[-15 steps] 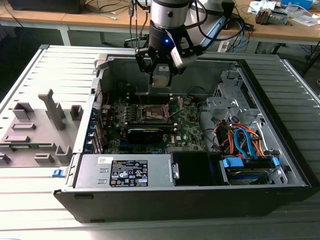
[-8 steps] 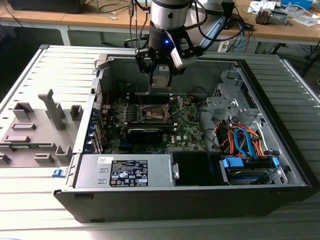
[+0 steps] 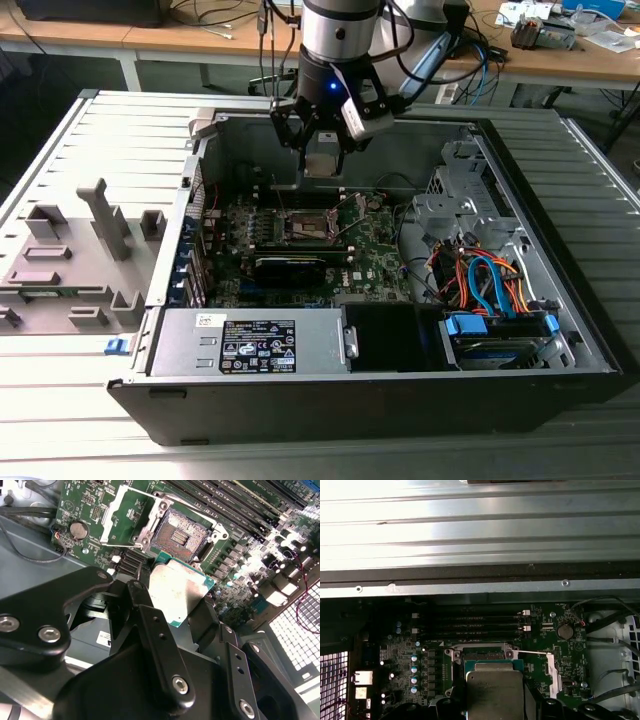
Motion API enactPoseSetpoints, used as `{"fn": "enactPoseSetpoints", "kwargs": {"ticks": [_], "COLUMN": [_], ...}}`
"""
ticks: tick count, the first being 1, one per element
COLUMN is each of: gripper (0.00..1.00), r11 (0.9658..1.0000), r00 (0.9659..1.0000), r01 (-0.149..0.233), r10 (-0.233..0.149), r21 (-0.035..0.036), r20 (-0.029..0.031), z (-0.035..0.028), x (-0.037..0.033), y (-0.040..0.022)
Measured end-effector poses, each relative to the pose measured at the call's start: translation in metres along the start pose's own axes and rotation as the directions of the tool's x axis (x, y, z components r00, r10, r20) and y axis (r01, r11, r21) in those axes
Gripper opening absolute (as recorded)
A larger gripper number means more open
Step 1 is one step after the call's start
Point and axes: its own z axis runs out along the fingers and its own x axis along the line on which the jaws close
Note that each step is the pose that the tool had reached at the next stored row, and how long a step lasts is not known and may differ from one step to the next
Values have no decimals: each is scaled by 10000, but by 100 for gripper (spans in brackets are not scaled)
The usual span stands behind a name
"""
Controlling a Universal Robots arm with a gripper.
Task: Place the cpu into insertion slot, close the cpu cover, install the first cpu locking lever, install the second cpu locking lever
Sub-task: 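Place the cpu into insertion slot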
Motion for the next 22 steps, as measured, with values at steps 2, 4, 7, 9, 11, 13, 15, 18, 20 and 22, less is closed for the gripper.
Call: {"fn": "enactPoseSetpoints", "kwargs": {"ticks": [2, 4, 7, 9, 11, 13, 15, 18, 20, 22], "gripper": [55, 55, 55, 55, 55, 55, 55, 55, 55, 55], "r11": [10000, 10000, 10000, 10000, 10000, 10000, 10000, 10000, 10000, 10000], "r00": [10000, 10000, 10000, 10000, 10000, 10000, 10000, 10000, 10000, 10000], "r01": [0, 0, 1, 0, 0, 0, 0, 0, 0, 1], "r10": [0, 0, -1, 0, 0, 0, 0, 0, 0, -1], "r21": [-1, -1, 0, 0, 0, -1, 0, -1, 0, -1], "r20": [0, 0, 0, 0, 0, 0, 0, 0, 0, 0], "z": [4, 7, 35, 62, 65, 79, 93, 106, 110, 111], "x": [0, 0, -2, -3, -3, -3, -4, -4, -5, -5], "y": [-6, -8, -37, -60, -63, -74, -85, -99, -104, -106]}}
